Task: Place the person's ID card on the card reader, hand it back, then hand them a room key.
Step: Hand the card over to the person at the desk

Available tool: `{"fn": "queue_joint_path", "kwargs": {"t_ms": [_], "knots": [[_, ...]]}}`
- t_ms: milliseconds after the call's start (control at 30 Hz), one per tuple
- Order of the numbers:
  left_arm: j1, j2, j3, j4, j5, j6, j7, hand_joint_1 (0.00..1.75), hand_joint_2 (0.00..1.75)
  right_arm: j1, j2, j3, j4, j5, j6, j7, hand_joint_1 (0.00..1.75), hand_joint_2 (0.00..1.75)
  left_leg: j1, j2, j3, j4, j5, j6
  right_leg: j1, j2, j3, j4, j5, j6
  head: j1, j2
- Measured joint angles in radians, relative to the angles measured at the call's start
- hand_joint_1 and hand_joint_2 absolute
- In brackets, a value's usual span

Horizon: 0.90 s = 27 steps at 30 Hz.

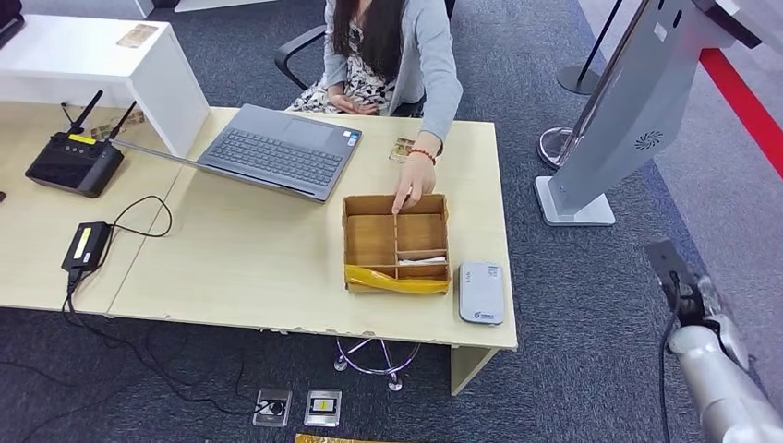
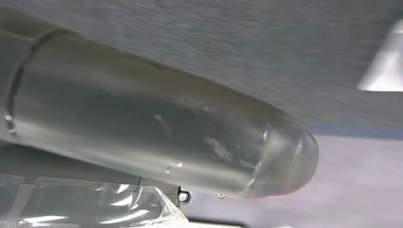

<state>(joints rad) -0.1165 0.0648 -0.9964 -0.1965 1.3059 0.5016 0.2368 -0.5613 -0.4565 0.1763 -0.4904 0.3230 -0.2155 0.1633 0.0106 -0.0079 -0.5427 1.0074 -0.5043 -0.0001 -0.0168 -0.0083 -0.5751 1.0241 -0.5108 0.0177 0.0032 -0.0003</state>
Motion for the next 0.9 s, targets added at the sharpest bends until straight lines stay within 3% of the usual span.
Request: {"fn": "queue_joint_path", "kwargs": {"t_ms": [200,400,533,733,900], "knots": [[0.002,-0.001,0.002,0.000,-0.001,-0.001,-0.005,0.00,0.00,0.256,-0.020,-0.135,0.109,-0.250,0.022,-0.061,0.00,0.00,0.002,-0.002,-0.001,-0.001,-0.004,0.000,0.001,-0.003,0.002,0.000,-0.003,0.000,0.000,0.000],[0.002,-0.007,0.006,0.000,0.009,0.020,-0.031,0.00,0.00,0.381,0.030,-0.245,0.179,-0.323,0.004,-0.022,0.00,0.00,0.003,-0.001,0.001,-0.001,-0.004,0.000,0.002,-0.002,0.003,0.000,-0.005,-0.001,0.000,0.000],[0.001,-0.022,0.028,0.000,0.043,0.092,-0.094,0.00,0.00,0.428,0.094,-0.298,0.206,-0.342,-0.039,-0.032,0.00,0.00,0.002,0.002,0.001,-0.001,-0.004,0.000,0.002,0.001,0.003,0.000,-0.005,-0.001,-0.001,0.000],[0.000,-0.034,0.053,0.000,0.062,0.118,-0.132,0.00,0.00,0.453,0.147,-0.356,0.235,-0.355,-0.057,-0.060,0.00,0.00,0.002,0.004,0.003,-0.001,-0.004,0.000,0.002,0.004,0.003,0.000,-0.004,0.000,0.000,0.000],[-0.001,-0.044,0.101,0.000,0.121,0.180,-0.342,0.00,0.00,0.458,0.213,-0.410,0.254,-0.413,-0.106,-0.147,0.00,0.00,0.002,0.004,0.003,-0.001,-0.004,0.000,0.002,0.004,0.003,0.000,-0.004,0.000,0.000,0.000]]}}
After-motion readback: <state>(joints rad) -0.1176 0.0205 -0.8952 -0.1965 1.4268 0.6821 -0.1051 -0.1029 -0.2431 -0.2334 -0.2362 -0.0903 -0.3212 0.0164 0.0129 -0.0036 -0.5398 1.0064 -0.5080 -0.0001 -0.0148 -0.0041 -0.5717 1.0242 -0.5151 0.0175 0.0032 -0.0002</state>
